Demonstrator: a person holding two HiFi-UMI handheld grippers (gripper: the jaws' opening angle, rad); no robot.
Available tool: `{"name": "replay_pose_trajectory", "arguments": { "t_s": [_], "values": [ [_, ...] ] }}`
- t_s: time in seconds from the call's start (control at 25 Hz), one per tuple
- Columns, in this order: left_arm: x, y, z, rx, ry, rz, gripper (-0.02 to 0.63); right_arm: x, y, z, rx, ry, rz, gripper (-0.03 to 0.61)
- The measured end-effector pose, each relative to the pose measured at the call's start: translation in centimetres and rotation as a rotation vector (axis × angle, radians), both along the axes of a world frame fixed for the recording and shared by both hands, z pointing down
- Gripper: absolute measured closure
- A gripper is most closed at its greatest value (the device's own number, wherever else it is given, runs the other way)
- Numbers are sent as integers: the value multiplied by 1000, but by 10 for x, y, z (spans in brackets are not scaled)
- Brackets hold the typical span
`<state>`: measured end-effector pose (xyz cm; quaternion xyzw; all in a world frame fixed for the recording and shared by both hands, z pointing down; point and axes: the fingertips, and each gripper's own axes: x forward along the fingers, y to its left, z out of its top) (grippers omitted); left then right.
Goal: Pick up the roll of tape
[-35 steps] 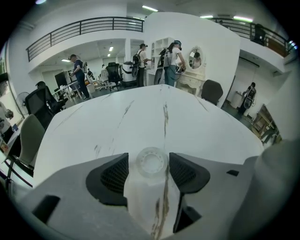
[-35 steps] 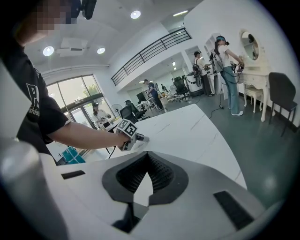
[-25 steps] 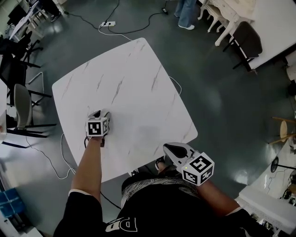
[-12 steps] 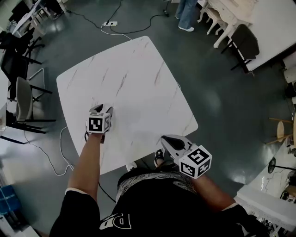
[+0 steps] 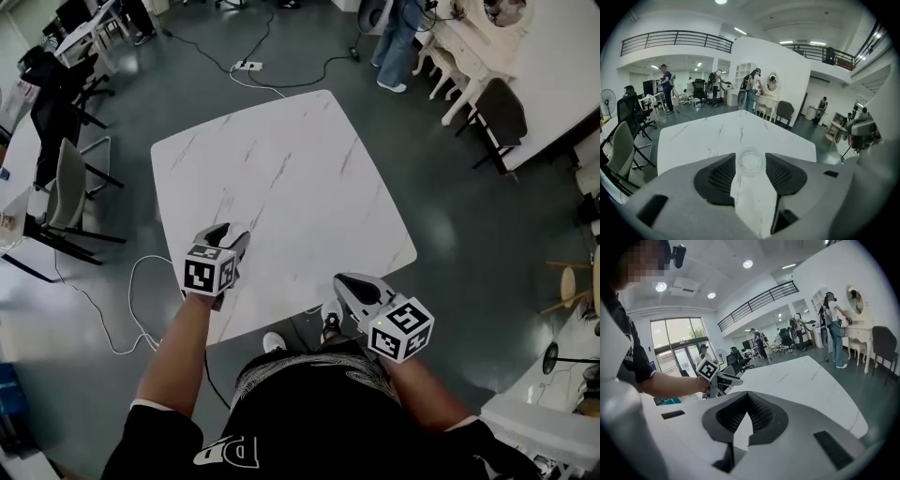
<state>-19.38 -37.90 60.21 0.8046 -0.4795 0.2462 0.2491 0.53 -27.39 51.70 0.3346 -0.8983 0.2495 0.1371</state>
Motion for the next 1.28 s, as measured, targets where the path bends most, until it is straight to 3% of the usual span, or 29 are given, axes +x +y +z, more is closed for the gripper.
{"name": "replay_pose_trajectory", "arguments": {
  "t_s": [0.48,0.76,1.0,1.28],
  "values": [
    [-35,117,-76,110,160,19,403,-75,55,-29,108,4,-46,574],
    [-34,181,-100,164,166,13,403,-104,63,-42,155,-3,-102,574],
    [-14,203,-120,200,201,-19,403,-101,66,-53,176,5,-178,574],
    [37,211,-139,228,201,-73,403,-55,81,-67,184,-3,-262,574]
  ]
}}
